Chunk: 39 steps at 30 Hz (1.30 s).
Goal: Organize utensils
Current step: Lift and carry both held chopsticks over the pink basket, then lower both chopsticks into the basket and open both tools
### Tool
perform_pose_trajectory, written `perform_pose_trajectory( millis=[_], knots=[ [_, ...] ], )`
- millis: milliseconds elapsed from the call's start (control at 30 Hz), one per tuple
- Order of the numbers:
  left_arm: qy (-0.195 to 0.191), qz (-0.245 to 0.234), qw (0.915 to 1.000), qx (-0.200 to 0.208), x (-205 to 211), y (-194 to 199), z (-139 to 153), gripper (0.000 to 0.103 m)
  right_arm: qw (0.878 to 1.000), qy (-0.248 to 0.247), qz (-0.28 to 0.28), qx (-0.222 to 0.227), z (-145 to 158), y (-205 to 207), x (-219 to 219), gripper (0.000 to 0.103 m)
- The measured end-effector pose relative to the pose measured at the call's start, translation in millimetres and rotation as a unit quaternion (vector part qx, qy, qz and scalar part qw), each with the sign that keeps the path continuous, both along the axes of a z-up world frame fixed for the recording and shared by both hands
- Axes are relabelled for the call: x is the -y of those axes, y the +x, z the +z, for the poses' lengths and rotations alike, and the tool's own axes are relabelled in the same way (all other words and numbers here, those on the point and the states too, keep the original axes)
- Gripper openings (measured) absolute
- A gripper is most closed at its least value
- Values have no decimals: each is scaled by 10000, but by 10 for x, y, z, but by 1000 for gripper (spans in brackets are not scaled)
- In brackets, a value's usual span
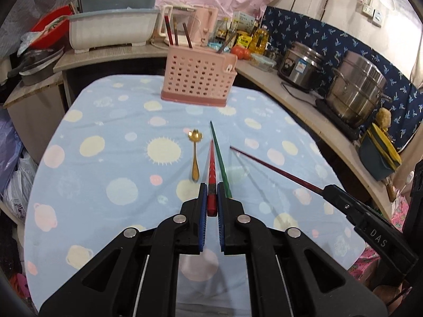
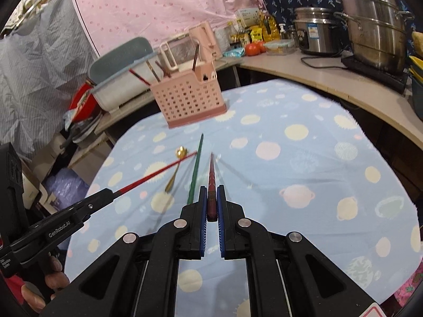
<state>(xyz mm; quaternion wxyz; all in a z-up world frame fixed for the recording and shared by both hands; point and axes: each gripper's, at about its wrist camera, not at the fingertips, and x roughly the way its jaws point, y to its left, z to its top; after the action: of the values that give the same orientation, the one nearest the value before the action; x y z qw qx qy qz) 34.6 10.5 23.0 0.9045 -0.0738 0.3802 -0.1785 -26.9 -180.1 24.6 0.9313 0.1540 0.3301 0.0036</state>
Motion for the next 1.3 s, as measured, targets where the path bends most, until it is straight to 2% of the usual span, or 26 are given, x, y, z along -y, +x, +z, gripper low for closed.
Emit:
perform_pose_trajectory(
  millis=[300, 667, 900, 1300],
  knots=[
    [-112, 109, 9987, 478, -93, 70, 524, 7, 9986, 125, -48, 515, 484, 75, 161, 7],
    [-216, 62, 9955, 925, -53, 372, 1025, 7, 9962, 152, 129, 849, 889, 387, 176, 7],
    [-236, 114, 9916, 1265, -54, 734, 1385, 7, 9940, 133, 230, 1062, 1164, 759, 185, 7],
    [-273, 460, 9766, 2084, -65, 1624, 2170, 7, 9859, 61, 198, 1661, 1844, 1868, 151, 7]
  ],
)
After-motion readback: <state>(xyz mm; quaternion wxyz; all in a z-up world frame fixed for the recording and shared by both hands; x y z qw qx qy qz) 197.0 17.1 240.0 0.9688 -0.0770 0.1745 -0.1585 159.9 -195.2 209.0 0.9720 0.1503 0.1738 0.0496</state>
